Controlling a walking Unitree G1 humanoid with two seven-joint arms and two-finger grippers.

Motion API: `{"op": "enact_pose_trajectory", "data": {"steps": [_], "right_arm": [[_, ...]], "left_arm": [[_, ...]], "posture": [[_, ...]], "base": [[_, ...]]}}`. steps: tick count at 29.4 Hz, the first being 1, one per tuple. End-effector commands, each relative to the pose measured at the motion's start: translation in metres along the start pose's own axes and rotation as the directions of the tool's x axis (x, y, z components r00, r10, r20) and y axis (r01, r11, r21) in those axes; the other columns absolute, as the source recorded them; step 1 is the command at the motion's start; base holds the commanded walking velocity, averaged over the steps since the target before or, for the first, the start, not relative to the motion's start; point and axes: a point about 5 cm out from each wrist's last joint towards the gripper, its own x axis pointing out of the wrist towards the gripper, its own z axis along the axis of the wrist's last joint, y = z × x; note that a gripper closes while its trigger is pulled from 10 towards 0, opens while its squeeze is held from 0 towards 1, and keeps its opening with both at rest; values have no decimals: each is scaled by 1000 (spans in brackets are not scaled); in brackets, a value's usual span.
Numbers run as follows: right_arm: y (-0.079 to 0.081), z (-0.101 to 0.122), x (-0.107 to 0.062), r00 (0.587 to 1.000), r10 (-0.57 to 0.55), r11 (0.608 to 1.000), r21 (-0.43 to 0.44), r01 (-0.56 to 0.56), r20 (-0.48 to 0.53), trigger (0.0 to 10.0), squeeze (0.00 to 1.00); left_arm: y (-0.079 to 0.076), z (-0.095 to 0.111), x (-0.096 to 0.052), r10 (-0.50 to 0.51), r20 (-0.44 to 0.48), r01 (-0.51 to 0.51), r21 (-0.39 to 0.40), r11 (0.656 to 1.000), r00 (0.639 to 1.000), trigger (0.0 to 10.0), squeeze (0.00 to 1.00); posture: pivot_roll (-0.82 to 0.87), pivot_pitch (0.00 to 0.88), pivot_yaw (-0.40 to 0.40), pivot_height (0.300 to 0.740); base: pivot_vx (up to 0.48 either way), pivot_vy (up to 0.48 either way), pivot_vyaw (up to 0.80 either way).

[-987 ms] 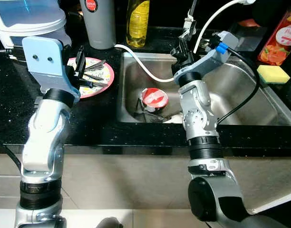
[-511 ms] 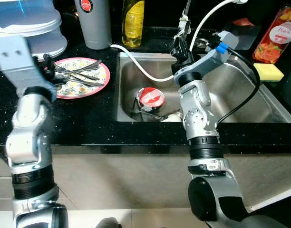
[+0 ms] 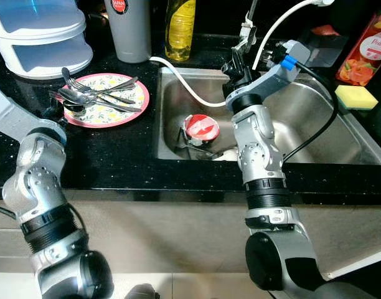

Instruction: Kitchen organization

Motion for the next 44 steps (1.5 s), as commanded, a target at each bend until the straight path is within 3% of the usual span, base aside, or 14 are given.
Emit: {"op": "enact_pose_trajectory", "data": {"steps": [1, 2, 8, 9, 10, 11, 13, 16, 31, 32, 34, 35, 37, 44], "right_arm": [[2, 0, 1, 1000, 5, 1000, -4, -5, -4, 10000, 0], [2, 0, 1, 1000, 4, 1000, -3, -4, -2, 10000, 0], [2, 0, 0, 1000, 3, 1000, -3, -3, -2, 10000, 0], [2, 0, 0, 1000, 3, 1000, -2, -3, -1, 10000, 0], [2, 0, 0, 1000, 2, 1000, -2, -2, -1, 10000, 0], [2, 0, 0, 1000, 1, 1000, -2, -1, -1, 10000, 0], [2, 0, -1, 1000, 1, 1000, -2, -1, -1, 10000, 0], [1, 0, -1, 1000, 0, 1000, -4, 0, 0, 10000, 0], [5, -1, 3, 1000, 21, 1000, -1, -21, -12, 10000, 0], [5, -1, 3, 1000, 22, 1000, -1, -22, -13, 10000, 0], [5, -1, 3, 1000, 23, 1000, -2, -23, -14, 10000, 0], [5, -1, 3, 1000, 23, 1000, -2, -23, -14, 10000, 0], [5, -1, 3, 1000, 24, 1000, -3, -24, -15, 10000, 0], [5, -1, 3, 1000, 23, 1000, -4, -23, -17, 10000, 0]], "left_arm": [[-3, -3, 5, -18, -43, 17, -35, 999, 999, 10000, 431], [-4, -3, 9, -22, -59, 18, -65, 998, 998, 10000, 0], [-5, -7, 21, -47, -126, 29, -145, 989, 991, 10000, 0], [-7, -11, 24, -66, -157, 42, -155, 987, 985, 6784, 0], [-8, -15, 29, -86, -195, 53, -170, 984, 977, 6784, 0], [-8, -15, 33, -105, -209, 64, -195, 979, 972, 3882, 0], [-7, -15, 35, -108, -211, 65, -200, 978, 971, 3882, 0], [-4, -15, 38, -89, -218, 42, -210, 977, 972, 0, 0], [20, -18, 27, 8, -155, -60, -335, 940, 988, 0, 0], [19, -16, 26, 8, -139, -55, -343, 938, 990, 3020, 0], [19, -14, 26, 8, -128, -53, -350, 935, 992, 3020, 0], [18, -11, 25, 3, -106, -41, -361, 932, 994, 9294, 0], [15, -7, 23, -11, -73, -17, -373, 928, 997, 10000, 0], [6, 6, 18, -69, 10, 67, -401, 914, 998, 10000, 0]], "posture": [[284, 0, -34, 740], [284, 0, -33, 740], [281, 2, -30, 740], [277, 6, -27, 740], [277, 6, -27, 740], [277, 6, -27, 740], [277, 6, -27, 740], [270, 4, -23, 740], [283, 0, -51, 740], [283, 0, -52, 740], [283, 0, -52, 740], [282, 2, -53, 740], [282, 2, -54, 740], [282, 2, -54, 740]], "base": [[0, 0, 0], [0, 0, 0], [0, 0, 0], [0, 0, 0], [0, 0, 0], [0, 0, 0], [0, 0, 0], [0, 0, 0], [0, 0, 0], [0, 0, 0], [0, 0, 0], [0, 0, 0], [0, 0, 0], [0, 0, 0]]}}
